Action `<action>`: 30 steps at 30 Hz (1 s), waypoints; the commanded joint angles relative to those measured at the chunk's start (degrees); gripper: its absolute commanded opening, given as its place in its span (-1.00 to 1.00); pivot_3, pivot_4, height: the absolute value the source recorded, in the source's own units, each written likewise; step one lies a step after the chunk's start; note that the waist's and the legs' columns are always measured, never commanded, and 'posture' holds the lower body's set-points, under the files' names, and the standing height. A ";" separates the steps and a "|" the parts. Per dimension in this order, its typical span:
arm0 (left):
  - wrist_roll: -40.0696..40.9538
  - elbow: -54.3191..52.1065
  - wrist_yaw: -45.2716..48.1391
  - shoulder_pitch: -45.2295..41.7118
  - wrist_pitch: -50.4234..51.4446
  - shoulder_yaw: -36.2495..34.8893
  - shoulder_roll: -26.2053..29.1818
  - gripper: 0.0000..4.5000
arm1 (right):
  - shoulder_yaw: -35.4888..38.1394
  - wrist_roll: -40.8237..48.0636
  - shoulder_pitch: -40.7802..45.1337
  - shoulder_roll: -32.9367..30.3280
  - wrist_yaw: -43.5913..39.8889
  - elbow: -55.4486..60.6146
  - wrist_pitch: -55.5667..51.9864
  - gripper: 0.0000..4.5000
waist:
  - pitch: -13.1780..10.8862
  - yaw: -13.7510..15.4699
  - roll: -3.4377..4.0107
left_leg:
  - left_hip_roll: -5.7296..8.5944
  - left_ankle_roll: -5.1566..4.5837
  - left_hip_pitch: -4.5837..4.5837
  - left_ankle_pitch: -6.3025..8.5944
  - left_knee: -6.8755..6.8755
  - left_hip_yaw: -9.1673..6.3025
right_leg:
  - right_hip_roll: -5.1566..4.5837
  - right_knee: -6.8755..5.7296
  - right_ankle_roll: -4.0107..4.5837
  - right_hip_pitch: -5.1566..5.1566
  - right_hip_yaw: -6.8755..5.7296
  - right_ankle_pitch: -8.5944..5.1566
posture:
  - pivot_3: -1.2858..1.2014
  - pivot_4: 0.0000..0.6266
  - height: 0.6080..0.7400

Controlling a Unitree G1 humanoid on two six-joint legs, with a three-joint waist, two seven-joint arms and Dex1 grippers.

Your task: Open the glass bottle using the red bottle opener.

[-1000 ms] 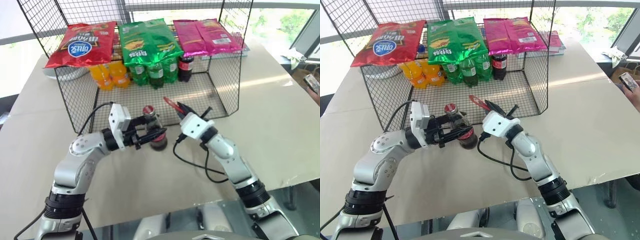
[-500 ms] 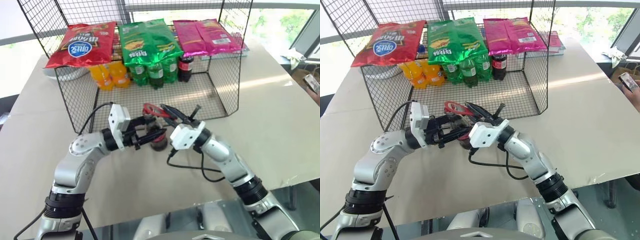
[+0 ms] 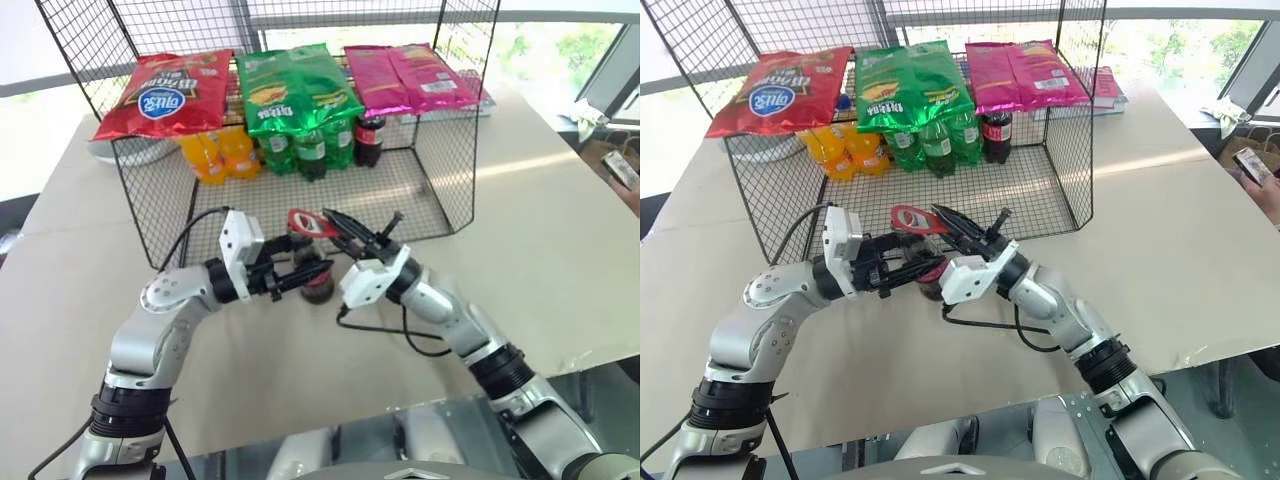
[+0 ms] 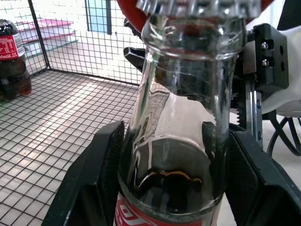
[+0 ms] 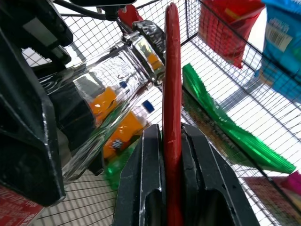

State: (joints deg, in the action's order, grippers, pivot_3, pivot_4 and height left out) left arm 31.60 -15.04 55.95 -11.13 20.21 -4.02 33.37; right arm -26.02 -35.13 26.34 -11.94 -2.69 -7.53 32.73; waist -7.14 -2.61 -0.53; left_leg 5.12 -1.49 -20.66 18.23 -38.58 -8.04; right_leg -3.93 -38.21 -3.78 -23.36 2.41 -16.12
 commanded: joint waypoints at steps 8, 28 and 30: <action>0.03 0.49 0.29 -0.91 -1.07 -0.20 -0.40 0.02 | -3.00 -5.93 5.85 -12.77 -13.62 1.52 -0.83 -1.00 | 0.22 0.06 -0.01 | -0.01 0.00 0.06 0.00 -0.02 0.06 | -0.02 -0.10 0.00 0.01 0.08 0.00 | 0.03 -0.52 1.00; 0.22 -0.78 -1.09 -0.61 -1.12 0.90 -0.35 0.02 | 3.36 11.50 20.63 -17.68 -29.91 7.02 -5.86 -1.00 | 0.29 0.13 -0.07 | -0.04 -0.01 0.01 0.00 0.06 0.03 | -0.12 0.07 0.00 0.04 0.03 0.00 | 0.03 -0.52 1.00; 0.39 -1.08 -1.18 -0.51 -1.03 0.78 -0.30 0.02 | 5.61 16.20 18.95 -15.31 -30.34 10.10 -11.16 -1.00 | 0.28 0.25 -0.08 | -0.05 -0.01 -0.03 0.00 0.06 0.01 | -0.13 0.08 0.00 0.02 0.02 0.00 | 0.03 -0.52 1.00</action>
State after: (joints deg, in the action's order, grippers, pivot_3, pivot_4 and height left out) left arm 31.26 -14.55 54.82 -11.81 19.02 -2.33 32.81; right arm -23.40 -23.02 45.12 -28.12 -32.63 -1.09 25.12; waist -6.86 -2.36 -0.60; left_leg 5.07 -1.50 -20.75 18.24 -38.53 -8.07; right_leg -4.06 -38.13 -3.78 -23.35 2.39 -16.12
